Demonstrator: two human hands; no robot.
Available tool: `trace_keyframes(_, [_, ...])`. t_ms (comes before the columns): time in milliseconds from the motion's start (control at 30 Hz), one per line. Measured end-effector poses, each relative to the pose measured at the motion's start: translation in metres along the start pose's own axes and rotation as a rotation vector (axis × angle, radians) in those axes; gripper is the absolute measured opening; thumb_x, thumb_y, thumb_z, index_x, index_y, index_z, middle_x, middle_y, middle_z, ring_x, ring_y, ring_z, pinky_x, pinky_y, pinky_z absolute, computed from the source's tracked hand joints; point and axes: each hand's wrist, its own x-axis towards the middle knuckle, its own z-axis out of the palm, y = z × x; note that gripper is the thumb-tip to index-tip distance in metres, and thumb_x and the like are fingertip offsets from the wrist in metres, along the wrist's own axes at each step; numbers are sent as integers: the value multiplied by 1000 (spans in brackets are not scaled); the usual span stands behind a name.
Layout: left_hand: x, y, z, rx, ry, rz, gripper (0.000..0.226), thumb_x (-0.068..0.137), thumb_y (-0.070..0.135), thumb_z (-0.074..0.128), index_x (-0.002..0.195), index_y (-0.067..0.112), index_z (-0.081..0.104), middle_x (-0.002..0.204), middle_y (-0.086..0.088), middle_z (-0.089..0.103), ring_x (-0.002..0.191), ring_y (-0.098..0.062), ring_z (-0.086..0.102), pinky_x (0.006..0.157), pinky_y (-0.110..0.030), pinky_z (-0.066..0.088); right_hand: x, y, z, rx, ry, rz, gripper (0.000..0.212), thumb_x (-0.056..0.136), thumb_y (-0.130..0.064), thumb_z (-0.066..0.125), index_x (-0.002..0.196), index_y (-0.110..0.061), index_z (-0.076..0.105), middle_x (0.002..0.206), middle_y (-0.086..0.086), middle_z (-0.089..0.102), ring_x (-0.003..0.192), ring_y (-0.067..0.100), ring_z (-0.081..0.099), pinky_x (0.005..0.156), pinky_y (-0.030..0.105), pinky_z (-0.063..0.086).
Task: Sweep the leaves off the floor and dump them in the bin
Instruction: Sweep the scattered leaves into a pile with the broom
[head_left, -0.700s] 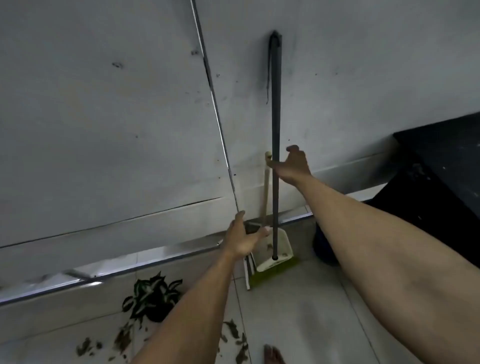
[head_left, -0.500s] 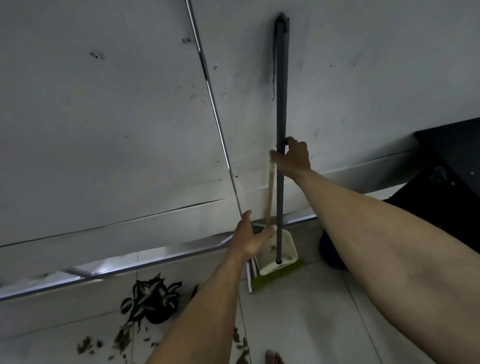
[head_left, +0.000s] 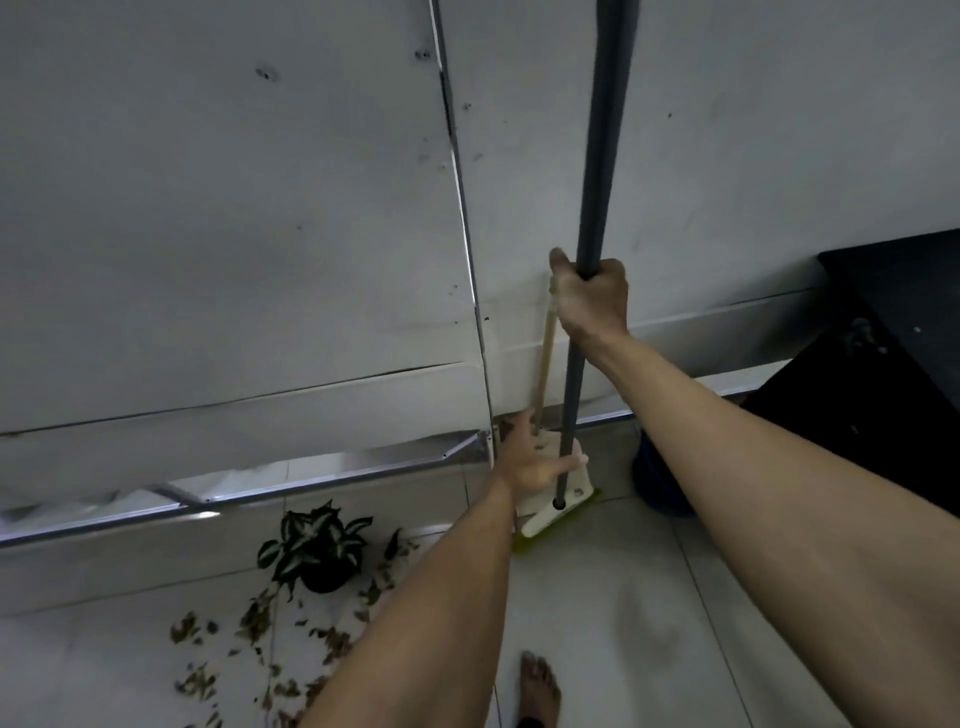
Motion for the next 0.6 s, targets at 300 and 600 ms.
trace_keyframes(300, [-84, -36, -27, -167, 193, 48, 25, 89, 33, 69, 98, 10, 67, 90, -7, 69, 83, -22, 64, 57, -23, 48, -192, -69, 62, -125, -58, -219, 50, 91, -42, 65, 50, -20, 49, 36, -11, 47, 35, 7, 49, 40, 25, 38])
trace_keyframes(600, [-239, -219, -151, -165, 204, 38, 33, 97, 39, 56, 77, 14, 59, 66, -2, 58, 63, -19, 56, 65, -30, 47, -431, -43, 179, -38, -371, -277, 53, 94, -33, 67, 52, -25, 37, 39, -13, 34, 35, 6, 32, 39, 22, 28])
